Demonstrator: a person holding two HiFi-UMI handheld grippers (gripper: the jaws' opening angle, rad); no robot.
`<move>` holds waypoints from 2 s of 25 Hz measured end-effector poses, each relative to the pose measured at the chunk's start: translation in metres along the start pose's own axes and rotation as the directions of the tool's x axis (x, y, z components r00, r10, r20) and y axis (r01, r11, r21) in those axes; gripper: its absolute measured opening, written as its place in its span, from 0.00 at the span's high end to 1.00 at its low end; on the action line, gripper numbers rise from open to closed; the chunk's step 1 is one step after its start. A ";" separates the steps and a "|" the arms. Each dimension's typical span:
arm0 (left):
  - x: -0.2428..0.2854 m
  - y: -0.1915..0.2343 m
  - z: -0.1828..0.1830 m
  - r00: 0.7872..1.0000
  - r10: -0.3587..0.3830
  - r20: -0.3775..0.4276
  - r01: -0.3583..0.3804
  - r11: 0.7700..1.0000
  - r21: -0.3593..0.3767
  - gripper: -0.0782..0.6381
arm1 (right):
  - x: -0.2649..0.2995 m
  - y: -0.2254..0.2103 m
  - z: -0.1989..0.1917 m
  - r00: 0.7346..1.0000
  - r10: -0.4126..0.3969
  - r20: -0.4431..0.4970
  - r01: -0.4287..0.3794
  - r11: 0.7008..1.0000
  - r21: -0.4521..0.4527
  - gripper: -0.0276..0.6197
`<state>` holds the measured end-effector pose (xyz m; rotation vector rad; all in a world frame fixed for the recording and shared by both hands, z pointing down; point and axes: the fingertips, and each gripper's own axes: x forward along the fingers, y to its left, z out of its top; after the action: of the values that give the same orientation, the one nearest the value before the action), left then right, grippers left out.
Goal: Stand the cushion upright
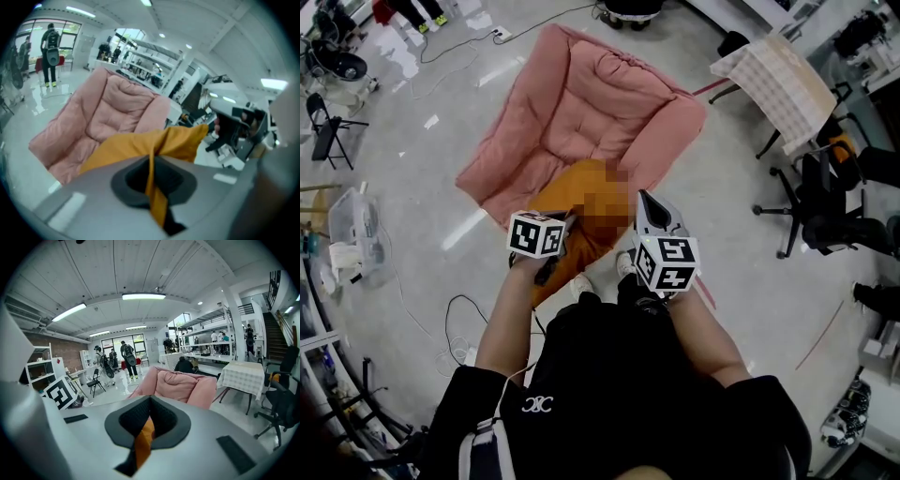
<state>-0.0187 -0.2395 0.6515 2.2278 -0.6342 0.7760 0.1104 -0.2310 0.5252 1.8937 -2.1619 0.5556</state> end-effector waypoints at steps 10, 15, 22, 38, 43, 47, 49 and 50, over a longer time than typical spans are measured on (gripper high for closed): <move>-0.080 0.040 0.055 0.948 0.060 0.311 0.057 0.933 -0.356 0.88 | 0.013 0.014 0.018 0.998 0.065 0.024 -0.065 0.998 -0.022 0.96; -0.114 0.057 0.083 0.863 0.123 0.490 0.194 0.815 -0.547 0.88 | 0.018 0.013 0.027 0.996 0.085 0.038 -0.084 0.996 -0.028 0.96; -0.151 0.067 0.133 0.684 0.211 0.698 0.420 0.669 -0.614 0.89 | 0.017 -0.002 0.040 0.995 0.079 0.064 -0.077 0.997 -0.028 0.96; -0.109 0.115 0.234 0.504 0.388 0.772 0.512 0.586 -0.628 0.88 | 0.027 -0.069 0.060 0.995 0.027 0.091 -0.028 1.000 0.012 0.96; -0.036 0.131 0.244 0.590 0.384 0.711 0.473 0.549 -0.689 0.88 | 0.034 -0.091 0.055 0.998 0.004 0.064 -0.005 1.000 0.019 0.96; 0.016 0.133 0.261 0.637 0.357 0.684 0.448 0.550 -0.705 0.88 | 0.039 -0.112 0.048 0.999 -0.013 0.037 0.012 0.999 0.031 0.96; 0.042 0.130 0.269 0.659 0.344 0.669 0.436 0.551 -0.712 0.88 | 0.040 -0.124 0.044 0.999 -0.026 0.025 0.025 0.999 0.038 0.96; 0.054 0.127 0.273 0.668 0.336 0.664 0.432 0.552 -0.713 0.88 | 0.041 -0.130 0.043 0.999 -0.032 0.019 0.032 0.999 0.042 0.96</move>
<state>0.0343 -0.5334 0.5839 1.4873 -1.0375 -0.5622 0.2364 -0.2989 0.5206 1.9593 -2.1441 0.5825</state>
